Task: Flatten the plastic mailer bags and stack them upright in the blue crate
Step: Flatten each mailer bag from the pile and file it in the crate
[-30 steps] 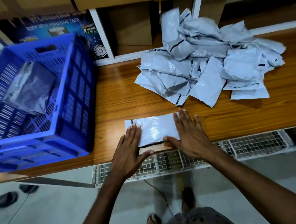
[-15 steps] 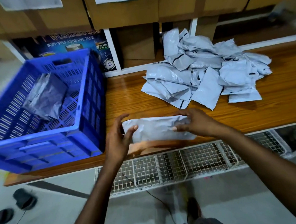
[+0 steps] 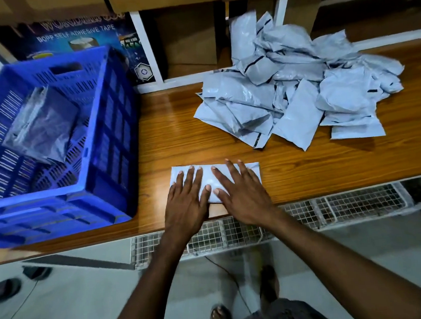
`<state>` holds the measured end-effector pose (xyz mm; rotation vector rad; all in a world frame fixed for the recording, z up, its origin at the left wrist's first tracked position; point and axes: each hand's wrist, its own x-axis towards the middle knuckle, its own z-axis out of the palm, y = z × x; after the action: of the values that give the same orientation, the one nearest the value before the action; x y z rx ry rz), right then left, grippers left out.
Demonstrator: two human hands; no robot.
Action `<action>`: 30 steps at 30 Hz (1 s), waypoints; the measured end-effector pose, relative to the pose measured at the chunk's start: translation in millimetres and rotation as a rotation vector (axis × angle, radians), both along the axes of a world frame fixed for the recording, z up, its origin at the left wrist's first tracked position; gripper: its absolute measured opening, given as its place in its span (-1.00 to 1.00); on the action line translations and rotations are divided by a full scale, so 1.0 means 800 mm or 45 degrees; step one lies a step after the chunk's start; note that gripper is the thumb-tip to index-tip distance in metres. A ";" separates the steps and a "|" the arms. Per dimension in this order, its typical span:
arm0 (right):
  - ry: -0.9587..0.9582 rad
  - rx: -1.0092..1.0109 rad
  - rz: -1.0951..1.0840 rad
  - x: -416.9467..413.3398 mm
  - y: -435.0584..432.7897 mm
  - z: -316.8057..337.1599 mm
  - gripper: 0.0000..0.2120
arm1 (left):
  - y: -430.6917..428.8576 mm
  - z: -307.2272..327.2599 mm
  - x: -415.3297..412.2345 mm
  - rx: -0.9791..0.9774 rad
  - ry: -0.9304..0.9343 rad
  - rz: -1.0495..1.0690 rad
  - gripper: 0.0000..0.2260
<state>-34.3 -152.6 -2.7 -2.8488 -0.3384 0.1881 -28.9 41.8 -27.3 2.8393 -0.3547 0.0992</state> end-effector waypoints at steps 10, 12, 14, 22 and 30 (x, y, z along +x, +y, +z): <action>0.068 -0.090 0.041 0.011 -0.034 -0.001 -0.27 | 0.007 0.013 -0.010 -0.020 0.073 0.053 -0.34; 0.171 -0.148 0.019 0.011 -0.035 0.005 -0.24 | 0.016 0.016 -0.010 -0.097 0.160 0.046 -0.33; 0.201 -0.208 -0.026 0.012 -0.035 0.018 -0.20 | 0.032 0.018 -0.018 -0.179 0.123 0.099 -0.35; 0.041 -0.229 0.354 0.002 -0.008 0.037 -0.19 | 0.050 0.049 -0.056 -0.421 -0.101 0.180 -0.65; -0.150 -0.207 0.327 -0.033 -0.027 0.041 -0.38 | 0.050 0.125 -0.063 -0.414 -0.658 0.237 -0.76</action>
<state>-60.4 -174.1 30.3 -2.9747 -0.7469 0.1014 -79.7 81.8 73.1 2.4794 -0.1531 0.8537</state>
